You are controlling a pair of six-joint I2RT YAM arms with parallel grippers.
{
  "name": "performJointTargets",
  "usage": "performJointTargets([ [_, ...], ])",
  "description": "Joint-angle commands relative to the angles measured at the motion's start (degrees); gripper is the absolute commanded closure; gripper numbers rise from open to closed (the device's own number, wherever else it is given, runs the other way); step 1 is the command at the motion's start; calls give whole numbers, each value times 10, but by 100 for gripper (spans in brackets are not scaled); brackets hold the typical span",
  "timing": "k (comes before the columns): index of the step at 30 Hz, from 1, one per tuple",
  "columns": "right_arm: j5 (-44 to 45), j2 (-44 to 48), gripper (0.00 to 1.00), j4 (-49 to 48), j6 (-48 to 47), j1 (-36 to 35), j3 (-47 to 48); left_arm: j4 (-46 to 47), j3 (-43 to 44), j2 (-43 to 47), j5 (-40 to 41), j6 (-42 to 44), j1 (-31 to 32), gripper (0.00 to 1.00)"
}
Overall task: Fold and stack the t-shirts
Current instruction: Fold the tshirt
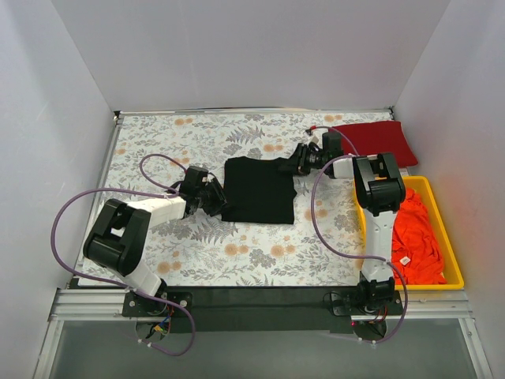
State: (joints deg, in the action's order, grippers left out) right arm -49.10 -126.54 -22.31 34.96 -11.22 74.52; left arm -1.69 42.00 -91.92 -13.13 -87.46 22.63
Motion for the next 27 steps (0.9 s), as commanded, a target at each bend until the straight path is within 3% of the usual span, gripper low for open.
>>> performJointTargets([
  [1,5,-18,68,-4,6,9,12,-72,-9,9,39,17,-1,63],
  [5,-6,5,68,-5,12,18,6,-83,4,17,37,37,-1,57],
  [10,12,120,67,13,7,24,-49,-116,44,57,60,68,23,37],
  [13,51,204,57,62,-34,31,-79,-157,95,77,119,87,68,33],
  [17,154,304,48,274,-156,39,-90,-224,176,65,220,122,144,30],
  [20,231,366,41,366,-197,46,-112,-249,224,36,275,153,203,30],
  [23,289,431,31,400,-208,56,-143,-256,258,-3,326,190,271,30],
  [24,294,447,21,409,-204,60,-168,-258,265,-14,338,202,305,30],
  [27,286,502,7,416,-181,93,-209,-258,296,-60,379,253,371,30],
])
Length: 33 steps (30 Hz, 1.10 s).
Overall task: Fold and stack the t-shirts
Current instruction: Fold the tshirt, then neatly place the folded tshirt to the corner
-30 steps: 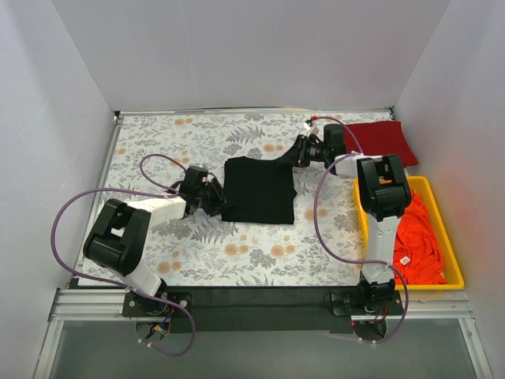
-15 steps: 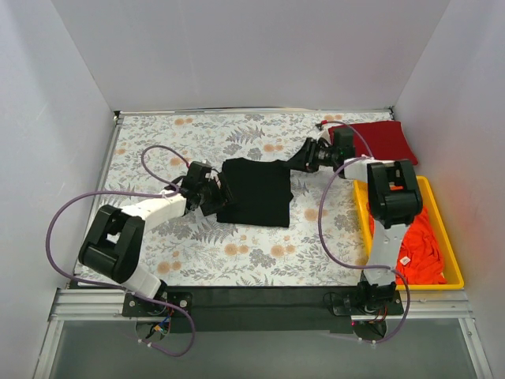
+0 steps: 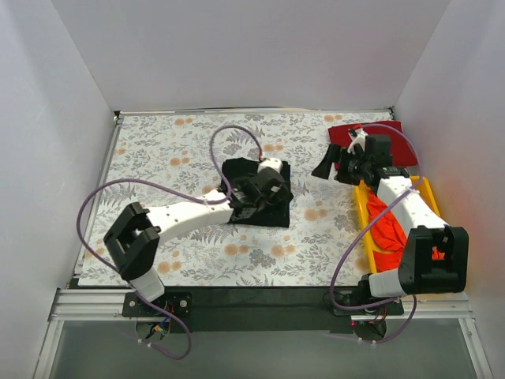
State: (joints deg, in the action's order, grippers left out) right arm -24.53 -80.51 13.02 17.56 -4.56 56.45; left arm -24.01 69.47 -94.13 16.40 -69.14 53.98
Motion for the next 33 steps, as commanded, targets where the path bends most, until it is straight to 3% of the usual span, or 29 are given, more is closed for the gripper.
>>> performJointTargets([
  [1,30,54,4,62,0,40,-55,-33,31,-51,97,85,74,30],
  [5,19,110,2,66,13,82,-106,-22,65,-109,146,161,128,30],
  [8,17,133,2,67,16,90,-134,-17,79,-146,172,194,146,36],
  [13,-6,141,2,65,16,92,-157,9,90,-177,175,227,149,44],
  [26,-27,142,2,61,16,93,-169,56,82,-229,173,277,148,50],
  [30,-33,135,2,54,20,92,-169,62,73,-238,186,282,149,61],
  [33,-47,125,3,39,31,92,-165,72,64,-235,202,285,147,82],
])
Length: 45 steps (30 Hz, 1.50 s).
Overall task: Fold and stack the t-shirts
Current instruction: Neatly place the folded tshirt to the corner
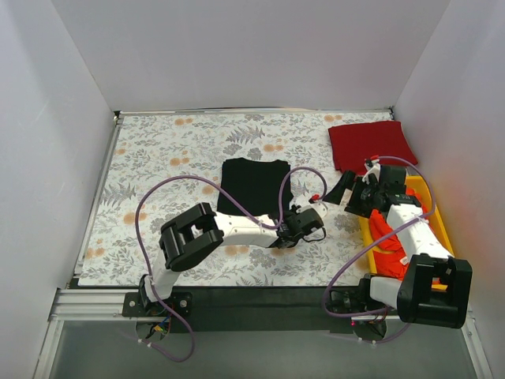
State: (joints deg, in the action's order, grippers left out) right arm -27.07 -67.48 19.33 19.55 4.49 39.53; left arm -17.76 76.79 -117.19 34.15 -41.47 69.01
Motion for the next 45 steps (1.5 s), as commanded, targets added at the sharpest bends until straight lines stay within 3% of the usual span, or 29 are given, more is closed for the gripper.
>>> performJointTargets([
  [1,-29,-9,3,-28,21,2,4,13,-10,-1,25,11,-4,90],
  [5,-46,-21,3,-62,60,0,6,28,-21,50,3,-6,-14,100],
  [12,-37,-98,3,-152,126,-44,31,38,-34,120,-47,-44,-41,100],
  [19,-17,-204,7,-267,189,-141,60,43,-42,137,-56,-62,-47,100],
  [28,-31,-378,12,-291,203,-220,153,53,-40,139,-59,-77,-48,100],
  [37,-64,-411,25,-300,210,-252,171,67,-36,146,-46,-102,-49,100],
  [40,-67,-418,34,-300,195,-253,177,75,-35,144,-57,-111,-49,100],
  [43,-79,-427,54,-299,170,-253,198,74,-29,139,-67,-124,-49,100],
  [44,-80,-428,68,-294,164,-253,204,75,-27,138,-68,-130,-49,99],
  [45,-78,-429,74,-290,154,-253,208,75,-26,137,-69,-140,-49,97],
])
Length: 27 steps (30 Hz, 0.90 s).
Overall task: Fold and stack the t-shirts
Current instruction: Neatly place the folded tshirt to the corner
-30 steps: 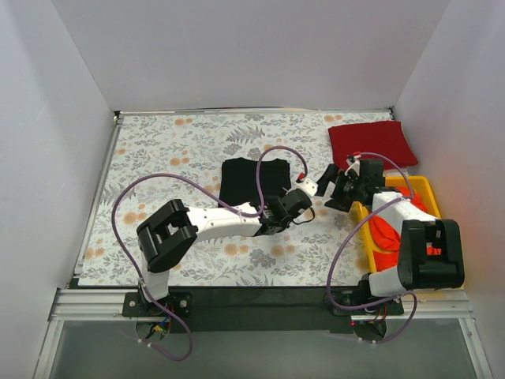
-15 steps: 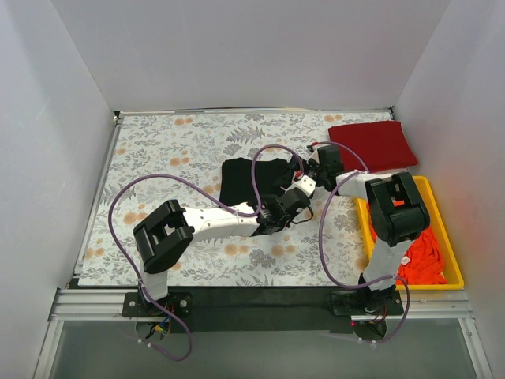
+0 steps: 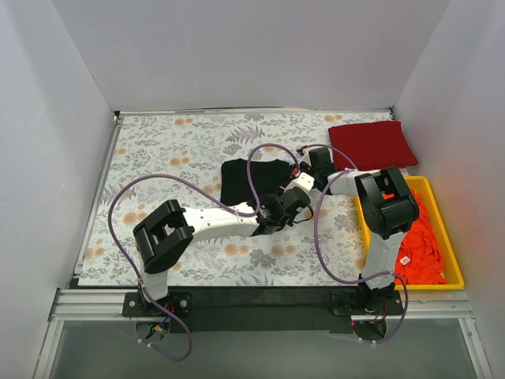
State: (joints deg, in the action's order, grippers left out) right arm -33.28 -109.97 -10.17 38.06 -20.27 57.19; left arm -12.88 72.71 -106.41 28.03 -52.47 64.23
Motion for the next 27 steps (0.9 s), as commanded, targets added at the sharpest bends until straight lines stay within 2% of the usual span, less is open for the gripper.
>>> performJointTargets([
  [1,-13,-4,80,10,-43,-6,37,26,14,31,-16,-53,-2,91],
  [2,-10,-5,90,23,-77,-5,57,26,15,34,-19,-64,-1,86],
  [4,4,-9,99,84,-119,-2,85,26,11,41,-25,-89,-2,77],
  [5,10,-9,99,101,-168,1,100,23,13,51,-34,-106,-4,67],
  [6,23,-9,99,164,-190,4,132,15,15,57,-39,-119,-9,62],
  [7,53,-6,99,186,-218,13,147,2,15,66,-44,-132,-15,56],
  [8,65,-2,99,204,-261,19,160,-2,11,76,-56,-154,-21,45],
  [10,95,5,99,251,-300,39,199,-8,-9,118,-74,-176,-48,32],
  [11,102,7,99,269,-344,46,215,-9,-20,133,-94,-192,-76,22],
  [12,110,7,99,287,-367,52,231,-10,-31,170,-109,-198,-95,18],
  [14,166,6,99,346,-418,66,287,-13,-62,203,-137,-203,-135,14],
  [16,211,-2,99,392,-491,74,342,-29,-75,241,-160,-196,-203,13],
  [17,228,-7,99,402,-512,77,357,-36,-84,253,-160,-189,-246,13],
  [21,314,-16,99,420,-587,102,411,-34,-128,295,-152,-147,-341,13],
  [23,351,-25,99,422,-627,107,433,-25,-162,307,-136,-135,-371,13],
  [25,394,-35,99,423,-649,111,448,-9,-185,307,-88,-119,-372,13],
  [27,430,-45,99,423,-676,114,472,0,-204,300,-80,-113,-372,13],
])
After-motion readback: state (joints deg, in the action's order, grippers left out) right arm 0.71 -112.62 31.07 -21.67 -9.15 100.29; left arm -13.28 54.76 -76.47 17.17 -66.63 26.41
